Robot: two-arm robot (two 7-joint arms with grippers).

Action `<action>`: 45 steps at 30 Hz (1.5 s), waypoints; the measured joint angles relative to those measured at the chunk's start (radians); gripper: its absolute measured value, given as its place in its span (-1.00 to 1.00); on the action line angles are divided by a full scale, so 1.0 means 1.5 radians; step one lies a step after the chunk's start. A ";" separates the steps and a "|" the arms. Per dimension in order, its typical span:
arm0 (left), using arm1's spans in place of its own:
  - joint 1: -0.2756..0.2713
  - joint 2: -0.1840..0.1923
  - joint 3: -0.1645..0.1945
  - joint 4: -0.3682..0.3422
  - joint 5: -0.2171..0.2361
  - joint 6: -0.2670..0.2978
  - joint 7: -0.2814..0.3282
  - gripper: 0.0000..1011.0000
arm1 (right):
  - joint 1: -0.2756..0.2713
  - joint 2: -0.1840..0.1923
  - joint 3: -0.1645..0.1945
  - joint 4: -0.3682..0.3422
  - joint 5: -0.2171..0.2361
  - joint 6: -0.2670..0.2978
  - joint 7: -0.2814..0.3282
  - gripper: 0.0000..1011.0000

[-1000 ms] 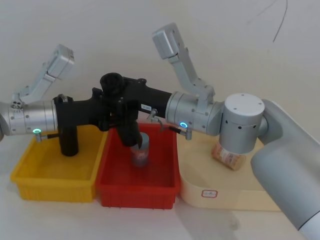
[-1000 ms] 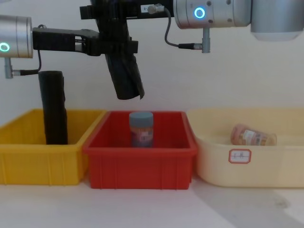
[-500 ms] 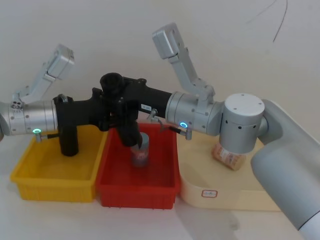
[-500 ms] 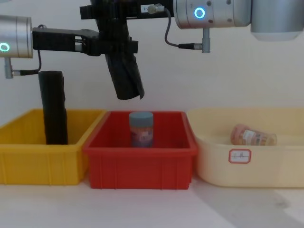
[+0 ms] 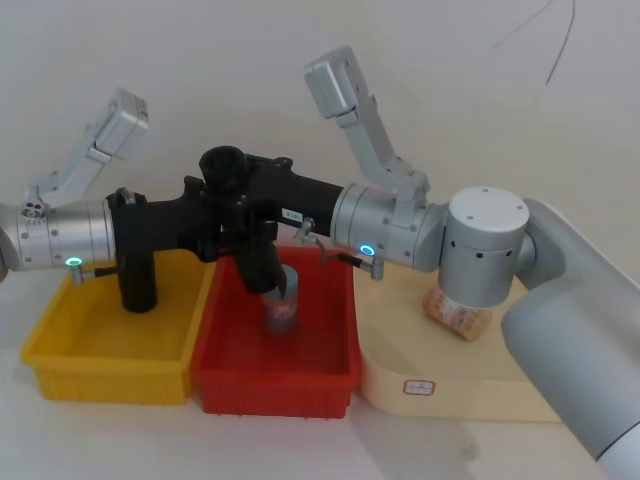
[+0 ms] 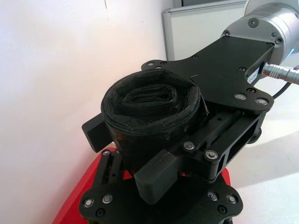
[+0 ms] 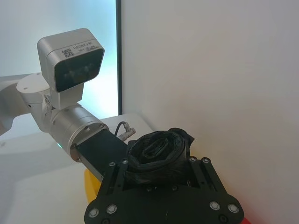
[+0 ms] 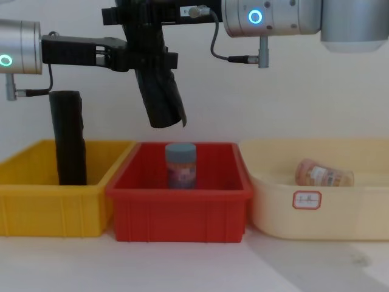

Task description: Pick up the garbage bag with the one hand and transfer it to the other hand.

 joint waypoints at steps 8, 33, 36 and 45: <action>0.000 0.000 0.000 0.000 0.000 0.000 0.000 0.56 | 0.000 0.000 0.000 0.000 0.000 0.000 0.000 0.00; 0.000 0.000 0.000 0.000 0.000 0.000 0.000 0.98 | -0.028 0.020 0.016 -0.051 -0.034 0.006 -0.074 0.00; 0.000 0.000 0.000 0.000 0.000 0.000 0.000 0.98 | -0.035 0.026 0.021 -0.063 -0.041 0.011 -0.094 0.00; 0.000 0.000 0.000 0.000 0.000 0.000 0.000 0.98 | -0.057 0.041 0.038 -0.099 -0.066 0.035 -0.163 0.00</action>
